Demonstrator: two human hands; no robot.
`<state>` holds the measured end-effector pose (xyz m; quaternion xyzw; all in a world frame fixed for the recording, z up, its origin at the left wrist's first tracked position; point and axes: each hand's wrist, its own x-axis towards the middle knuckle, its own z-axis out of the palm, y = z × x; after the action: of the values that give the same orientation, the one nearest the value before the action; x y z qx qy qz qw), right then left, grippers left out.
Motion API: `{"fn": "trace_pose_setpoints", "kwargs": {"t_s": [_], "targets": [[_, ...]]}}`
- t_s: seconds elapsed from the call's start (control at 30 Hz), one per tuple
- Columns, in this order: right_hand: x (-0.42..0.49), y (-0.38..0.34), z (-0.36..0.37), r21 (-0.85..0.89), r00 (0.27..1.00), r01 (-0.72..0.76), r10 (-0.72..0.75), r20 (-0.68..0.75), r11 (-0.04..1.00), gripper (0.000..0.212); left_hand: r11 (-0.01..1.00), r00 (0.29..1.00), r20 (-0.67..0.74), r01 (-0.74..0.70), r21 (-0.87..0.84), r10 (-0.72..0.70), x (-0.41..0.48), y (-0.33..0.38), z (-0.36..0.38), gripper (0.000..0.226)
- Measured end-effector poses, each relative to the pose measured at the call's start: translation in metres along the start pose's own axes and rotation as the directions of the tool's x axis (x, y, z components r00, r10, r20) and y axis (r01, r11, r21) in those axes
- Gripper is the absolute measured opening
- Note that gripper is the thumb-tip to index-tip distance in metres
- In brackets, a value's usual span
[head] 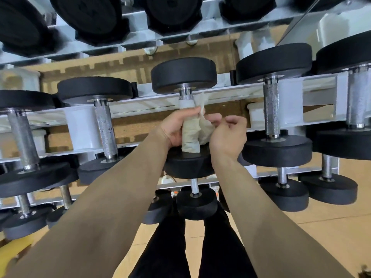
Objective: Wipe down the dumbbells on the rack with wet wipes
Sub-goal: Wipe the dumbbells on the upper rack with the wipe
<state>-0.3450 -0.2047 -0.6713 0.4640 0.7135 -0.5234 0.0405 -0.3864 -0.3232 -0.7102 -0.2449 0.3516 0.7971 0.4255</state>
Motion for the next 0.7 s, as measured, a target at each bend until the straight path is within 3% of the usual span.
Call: {"fn": "trace_pose_setpoints", "kwargs": {"t_s": [0.07,0.23,0.4,0.57,0.7], "targets": [[-0.001,-0.002,0.000,-0.007,1.000,0.005,-0.005,-0.004,1.000,0.024,1.000,1.000,0.031,0.005,0.008,-0.005,0.003,-0.001,-0.003,0.019],[-0.007,-0.003,-0.002,-0.011,0.997,0.050,-0.050,-0.061,0.999,0.022,0.998,0.984,0.176,0.036,-0.054,-0.026,0.008,-0.006,-0.008,0.049],[-0.023,0.003,-0.004,-0.175,1.000,-0.029,0.030,0.000,0.984,0.015,1.000,0.990,0.137,0.020,-0.023,-0.017,0.004,-0.006,-0.007,0.053],[-0.038,0.002,0.008,-0.265,0.998,0.031,-0.043,-0.038,0.964,0.016,0.995,0.989,-0.142,-0.033,0.093,0.046,0.004,-0.005,0.000,0.028],[-0.038,0.001,0.007,-0.272,0.997,0.055,-0.068,-0.040,0.961,0.014,0.976,0.896,-0.435,0.010,0.219,0.088,0.006,0.001,0.019,0.027]]}}
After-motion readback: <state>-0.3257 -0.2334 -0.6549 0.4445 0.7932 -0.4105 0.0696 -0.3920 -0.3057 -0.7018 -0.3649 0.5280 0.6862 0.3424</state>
